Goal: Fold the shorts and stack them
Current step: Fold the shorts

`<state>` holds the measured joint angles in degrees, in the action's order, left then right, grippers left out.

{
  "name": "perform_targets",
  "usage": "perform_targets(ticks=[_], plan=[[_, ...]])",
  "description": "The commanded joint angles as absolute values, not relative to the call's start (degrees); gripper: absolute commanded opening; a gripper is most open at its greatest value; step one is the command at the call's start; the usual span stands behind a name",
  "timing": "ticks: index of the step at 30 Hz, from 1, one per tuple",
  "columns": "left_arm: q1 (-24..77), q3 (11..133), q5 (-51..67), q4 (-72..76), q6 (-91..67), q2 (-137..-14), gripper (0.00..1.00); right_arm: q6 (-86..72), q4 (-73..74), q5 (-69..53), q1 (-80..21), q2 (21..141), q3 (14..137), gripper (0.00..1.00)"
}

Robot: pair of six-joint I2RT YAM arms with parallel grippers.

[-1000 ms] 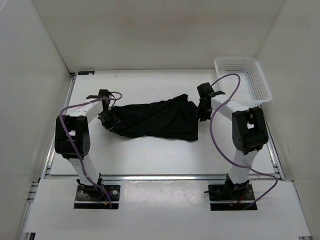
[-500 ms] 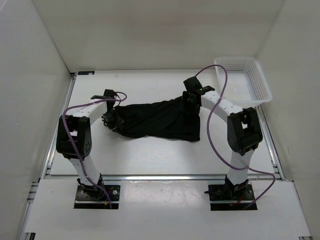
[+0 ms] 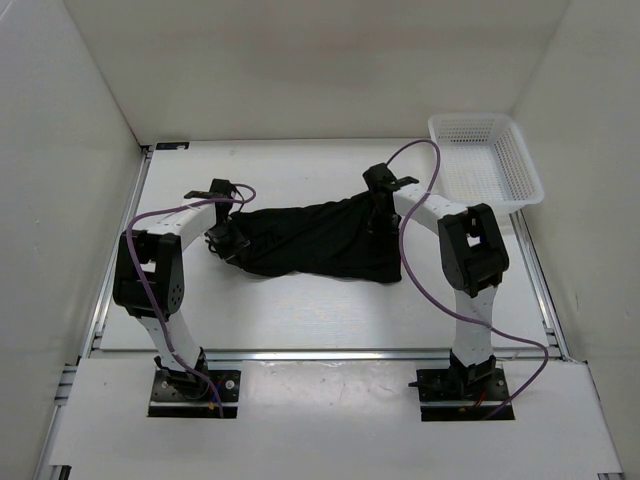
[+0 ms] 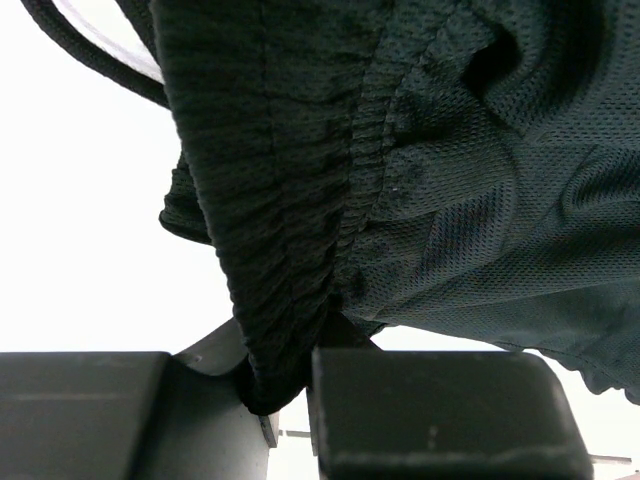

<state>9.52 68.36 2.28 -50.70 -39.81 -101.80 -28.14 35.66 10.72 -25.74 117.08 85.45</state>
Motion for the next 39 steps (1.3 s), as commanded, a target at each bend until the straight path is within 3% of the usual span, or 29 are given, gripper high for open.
perform_targets(ticks=[1,2,22,32,37,39], plan=[[9.93,69.87,1.85,-49.92,-40.08,-100.72,0.10,-27.42,36.73,14.31,-25.58,114.80,86.40,0.03],[9.93,69.87,1.85,-49.92,-40.08,-100.72,0.10,-27.42,36.74,14.85,-25.58,114.09,85.70,0.00],[9.40,68.82,0.79,-49.92,-41.13,-99.67,0.10,-28.04,38.67,17.84,-27.86,90.45,66.90,0.00],[8.88,68.29,0.18,-49.92,-41.13,-98.00,0.10,-31.38,38.67,20.57,-29.44,90.08,57.92,0.01],[8.88,68.29,0.78,-50.54,-38.41,-95.28,0.10,-31.90,39.38,19.96,-29.44,87.72,59.85,0.83],[8.88,68.29,0.79,-51.85,-37.80,-94.58,0.10,-31.90,39.38,18.12,-28.66,87.02,60.38,0.93]])
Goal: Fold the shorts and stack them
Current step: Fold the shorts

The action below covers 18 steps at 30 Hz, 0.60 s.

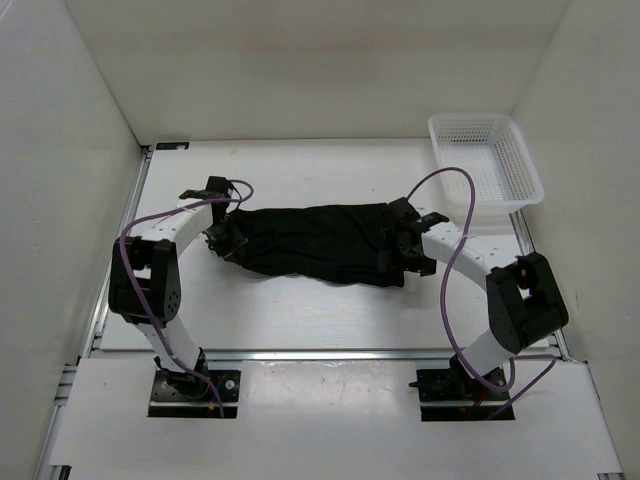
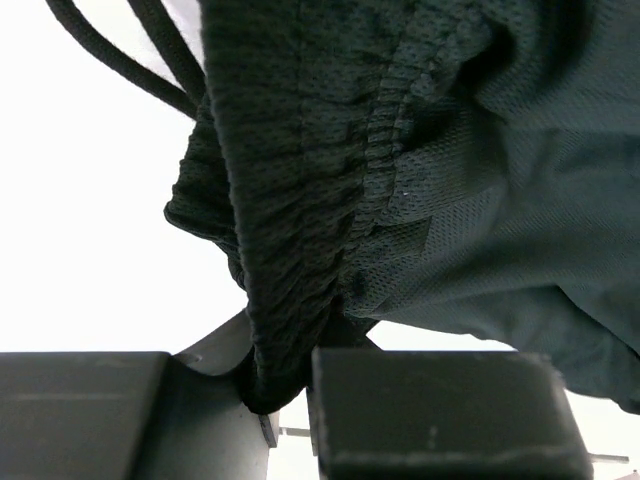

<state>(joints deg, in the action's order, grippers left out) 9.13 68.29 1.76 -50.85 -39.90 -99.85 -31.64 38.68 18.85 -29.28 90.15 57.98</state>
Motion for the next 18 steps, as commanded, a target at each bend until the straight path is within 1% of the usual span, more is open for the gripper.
perform_targets(ticks=[1,5,6,9,14,16,18], plan=[[8.88,68.81,0.79,-51.86,-37.27,-94.57,0.10,-31.90,39.38,15.41,-28.04,87.01,60.38,0.97],[8.88,68.82,0.26,-52.38,-37.27,-92.82,0.10,-36.03,37.54,7.75,-26.46,85.88,58.02,0.99],[8.88,68.82,0.26,-52.38,-37.27,-92.81,0.10,-38.12,36.40,3.99,-25.15,85.87,56.96,0.99],[8.88,68.82,0.26,-52.91,-36.74,-92.29,0.10,-42.43,30.34,-0.86,-23.47,85.25,52.93,0.99],[8.88,67.77,0.26,-52.91,-36.74,-92.29,0.10,-45.09,23.56,-4.56,-23.47,87.97,50.19,0.96],[8.88,67.76,0.26,-52.91,-36.74,-92.29,0.10,-45.87,22.94,-5.09,-23.47,89.12,49.14,0.91],[8.88,67.24,-0.26,-52.91,-36.74,-92.29,0.10,-45.88,21.36,-5.10,-24.69,90.61,49.13,0.82]])
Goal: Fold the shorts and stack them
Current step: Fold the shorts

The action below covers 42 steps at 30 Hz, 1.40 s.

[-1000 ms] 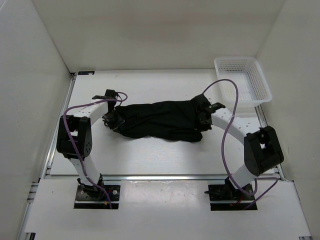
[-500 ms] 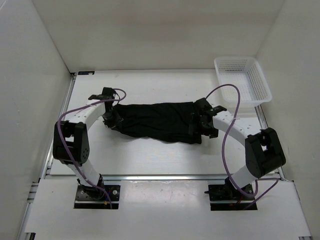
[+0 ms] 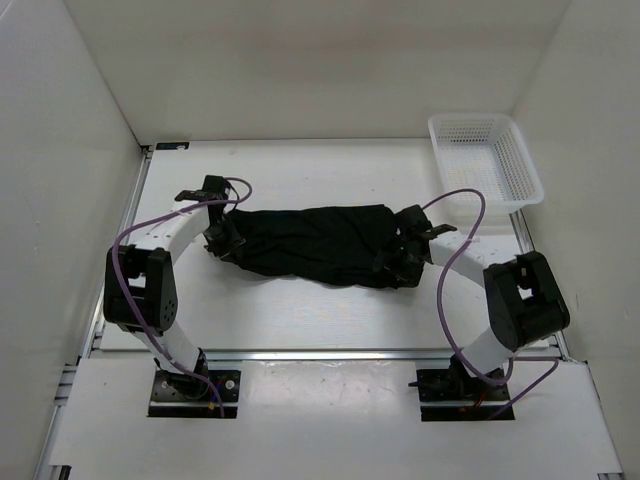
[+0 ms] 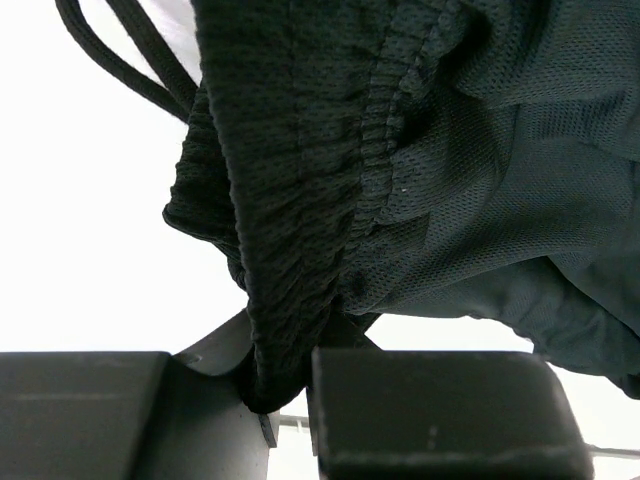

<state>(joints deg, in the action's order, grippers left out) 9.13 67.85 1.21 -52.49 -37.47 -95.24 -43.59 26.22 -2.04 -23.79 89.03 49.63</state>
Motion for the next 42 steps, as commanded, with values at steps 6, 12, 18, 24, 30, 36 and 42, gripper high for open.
perform_targets(ticks=[6,12,18,24,30,36,42], plan=[[7.65,64.52,-0.79,-52.91,-36.74,-92.29,0.10,-45.35,22.85,-0.45,-25.22,91.93,48.43,0.08],[4.67,58.89,-1.49,-52.91,-35.60,-89.30,0.10,-42.72,23.38,2.63,-23.55,89.74,43.42,0.00],[7.38,58.27,2.81,-53.44,-35.60,-89.91,0.49,-39.82,25.13,4.56,-23.55,88.68,44.02,0.03],[7.38,61.52,1.68,-56.59,-35.60,-86.41,1.00,-36.92,30.23,9.40,-24.60,85.61,47.98,0.96],[2.65,65.57,-4.64,-58.54,-38.31,-84.46,0.91,-34.11,35.15,13.09,-24.61,82.71,53.17,0.99],[-3.95,61.19,4.10,-51.69,-39.02,-88.50,0.91,-32.78,38.14,16.08,-24.61,79.46,56.33,0.99],[-3.34,57.05,8.96,-46.94,-41.39,-89.21,0.88,-31.55,39.46,18.19,-24.61,78.31,56.87,0.99]])
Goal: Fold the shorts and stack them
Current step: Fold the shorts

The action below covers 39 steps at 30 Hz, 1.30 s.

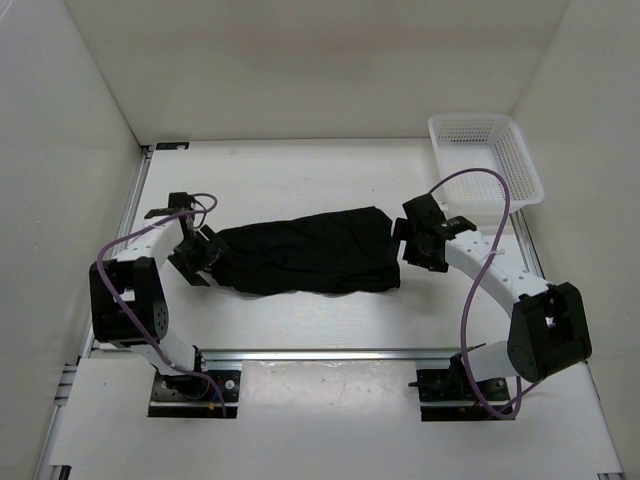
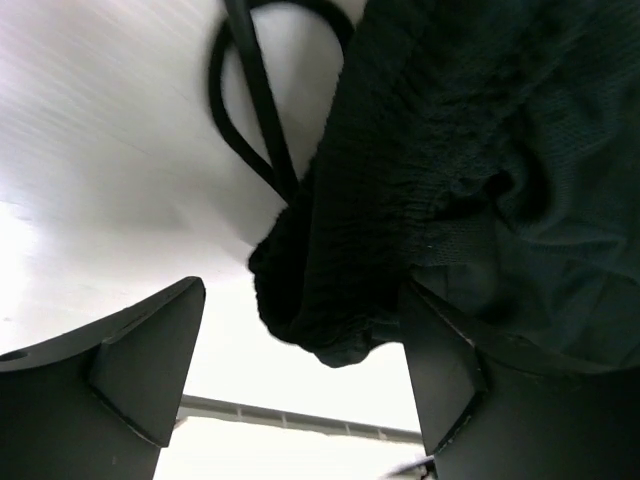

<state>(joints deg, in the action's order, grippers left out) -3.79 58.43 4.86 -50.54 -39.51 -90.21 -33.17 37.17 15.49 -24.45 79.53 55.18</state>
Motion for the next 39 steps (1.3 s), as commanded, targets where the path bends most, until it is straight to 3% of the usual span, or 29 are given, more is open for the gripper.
perform_targets(ticks=[1,12,16,17,18,29,39], plan=[[-3.34,56.52,9.66,-46.93,-42.18,-89.21,0.86,-31.55,39.46,18.19,-24.61,78.31,56.87,0.99],[-2.29,57.65,3.79,-42.19,-42.89,-99.47,0.67,-31.03,39.46,18.19,-24.61,78.84,56.87,0.99],[-1.76,60.03,1.85,-43.41,-42.89,-101.07,0.30,-31.03,39.98,18.72,-24.61,78.32,56.87,0.99],[-1.76,61.94,1.85,-44.11,-42.89,-101.07,0.14,-31.03,39.99,18.72,-24.61,78.31,56.87,0.99],[-1.76,63.01,-0.33,-45.17,-42.28,-101.07,0.10,-31.03,39.99,18.72,-24.61,78.31,56.87,0.99],[9.04,85.06,-26.88,-64.67,-34.89,-98.43,0.10,-31.03,40.52,19.25,-24.61,77.78,56.87,0.99],[34.24,103.26,-37.44,-77.42,-38.05,-106.52,0.10,-31.03,41.57,20.30,-24.61,77.26,56.87,0.99]])
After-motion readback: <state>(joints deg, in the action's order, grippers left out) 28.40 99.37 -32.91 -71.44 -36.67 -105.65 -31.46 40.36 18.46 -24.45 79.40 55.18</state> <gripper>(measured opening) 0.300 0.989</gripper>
